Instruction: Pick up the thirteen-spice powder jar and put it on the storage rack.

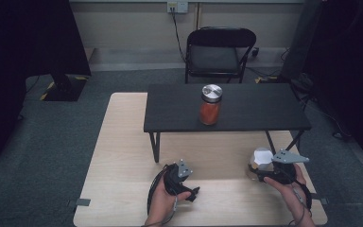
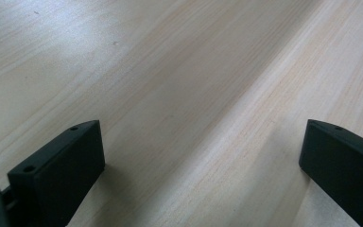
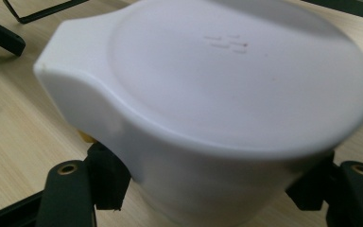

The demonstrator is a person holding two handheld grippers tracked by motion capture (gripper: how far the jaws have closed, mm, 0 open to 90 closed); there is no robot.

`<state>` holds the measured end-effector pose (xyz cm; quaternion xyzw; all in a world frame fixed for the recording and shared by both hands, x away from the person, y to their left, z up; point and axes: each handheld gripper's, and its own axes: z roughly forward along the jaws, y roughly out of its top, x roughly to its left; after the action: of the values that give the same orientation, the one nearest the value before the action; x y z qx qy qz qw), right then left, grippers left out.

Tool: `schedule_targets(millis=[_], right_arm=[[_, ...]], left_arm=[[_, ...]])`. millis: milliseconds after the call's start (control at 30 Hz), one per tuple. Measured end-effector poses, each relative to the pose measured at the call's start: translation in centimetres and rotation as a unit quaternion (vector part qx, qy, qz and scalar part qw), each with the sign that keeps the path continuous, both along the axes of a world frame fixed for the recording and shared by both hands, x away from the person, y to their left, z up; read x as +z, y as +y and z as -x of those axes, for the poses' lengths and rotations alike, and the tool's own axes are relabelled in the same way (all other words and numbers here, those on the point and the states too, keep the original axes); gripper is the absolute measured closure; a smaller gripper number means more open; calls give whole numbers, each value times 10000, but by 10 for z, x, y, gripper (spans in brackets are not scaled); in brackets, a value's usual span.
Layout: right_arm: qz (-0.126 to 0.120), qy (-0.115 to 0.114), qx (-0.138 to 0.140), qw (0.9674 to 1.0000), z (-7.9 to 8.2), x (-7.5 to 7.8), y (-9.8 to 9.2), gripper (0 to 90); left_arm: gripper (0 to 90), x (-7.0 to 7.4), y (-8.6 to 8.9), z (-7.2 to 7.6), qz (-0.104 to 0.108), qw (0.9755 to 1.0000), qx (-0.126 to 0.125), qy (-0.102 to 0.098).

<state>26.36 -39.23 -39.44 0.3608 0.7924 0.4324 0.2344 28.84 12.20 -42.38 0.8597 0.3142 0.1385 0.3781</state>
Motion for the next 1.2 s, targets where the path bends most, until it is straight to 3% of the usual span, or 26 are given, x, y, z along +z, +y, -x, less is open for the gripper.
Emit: schedule_targets(millis=[300,533,633,867,1200], right_arm=[[3,4,90,10000,2,3,0,306],[39,83,309,9995,1,17,-5,306],[-128,181,405,9989,1,23,-13,306],[-138,251,604,9978,0,38,-20,306],[-163,252,710,9970,2,57,-27,306]], left_arm=[[2,0,0,0,1,10000,0,0],[2,0,0,0,0,10000,0,0],[3,0,0,0,0,10000,-1,1],[2,0,0,0,1,10000,0,1],[3,0,0,0,-1,10000,-2,2]])
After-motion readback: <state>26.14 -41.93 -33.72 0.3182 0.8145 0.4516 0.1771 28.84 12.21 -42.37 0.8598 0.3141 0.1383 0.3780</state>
